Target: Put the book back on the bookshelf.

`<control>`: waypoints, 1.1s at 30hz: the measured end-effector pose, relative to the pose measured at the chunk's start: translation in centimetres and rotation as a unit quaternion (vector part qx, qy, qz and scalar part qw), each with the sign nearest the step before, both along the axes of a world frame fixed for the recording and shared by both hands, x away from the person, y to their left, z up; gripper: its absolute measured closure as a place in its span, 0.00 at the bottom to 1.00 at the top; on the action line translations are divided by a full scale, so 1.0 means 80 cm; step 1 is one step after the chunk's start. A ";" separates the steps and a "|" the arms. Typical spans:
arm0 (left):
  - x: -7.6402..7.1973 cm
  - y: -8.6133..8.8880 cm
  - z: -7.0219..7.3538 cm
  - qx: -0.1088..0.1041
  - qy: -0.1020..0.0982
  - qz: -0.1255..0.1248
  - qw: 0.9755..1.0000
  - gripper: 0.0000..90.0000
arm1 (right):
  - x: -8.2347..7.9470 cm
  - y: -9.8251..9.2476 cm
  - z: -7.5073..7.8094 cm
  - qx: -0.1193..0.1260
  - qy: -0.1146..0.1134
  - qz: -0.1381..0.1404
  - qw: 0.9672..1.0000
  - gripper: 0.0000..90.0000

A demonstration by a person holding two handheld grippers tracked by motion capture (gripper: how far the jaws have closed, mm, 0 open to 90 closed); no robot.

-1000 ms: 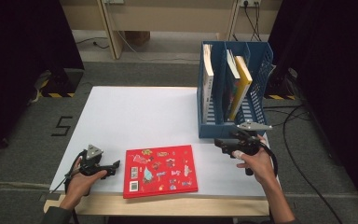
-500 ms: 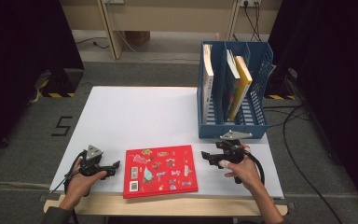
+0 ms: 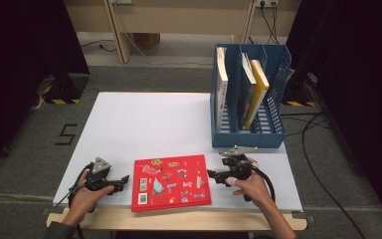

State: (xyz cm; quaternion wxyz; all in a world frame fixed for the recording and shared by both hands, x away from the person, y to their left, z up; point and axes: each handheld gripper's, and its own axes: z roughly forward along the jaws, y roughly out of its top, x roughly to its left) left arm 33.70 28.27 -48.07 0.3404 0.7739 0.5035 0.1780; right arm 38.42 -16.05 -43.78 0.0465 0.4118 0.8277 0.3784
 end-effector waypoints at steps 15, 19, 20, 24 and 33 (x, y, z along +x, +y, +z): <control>-0.015 -0.017 0.004 0.001 0.009 -0.039 0.999 0.17 | -0.015 0.024 -0.013 -0.005 0.014 0.019 1.000 0.25; -0.017 -0.019 0.006 0.003 0.010 -0.038 0.999 0.20 | -0.016 0.029 -0.018 -0.004 0.021 0.023 1.000 0.25; -0.017 -0.019 0.006 0.004 0.010 -0.038 0.999 0.21 | -0.016 0.030 -0.020 -0.006 0.022 0.025 0.999 0.25; -0.019 -0.022 0.008 0.005 0.013 -0.043 0.999 0.27 | -0.015 0.033 -0.024 -0.008 0.027 0.024 0.999 0.25; -0.026 -0.038 0.011 0.008 0.005 -0.069 0.998 0.38 | -0.008 0.027 -0.028 0.011 0.040 0.007 0.999 0.27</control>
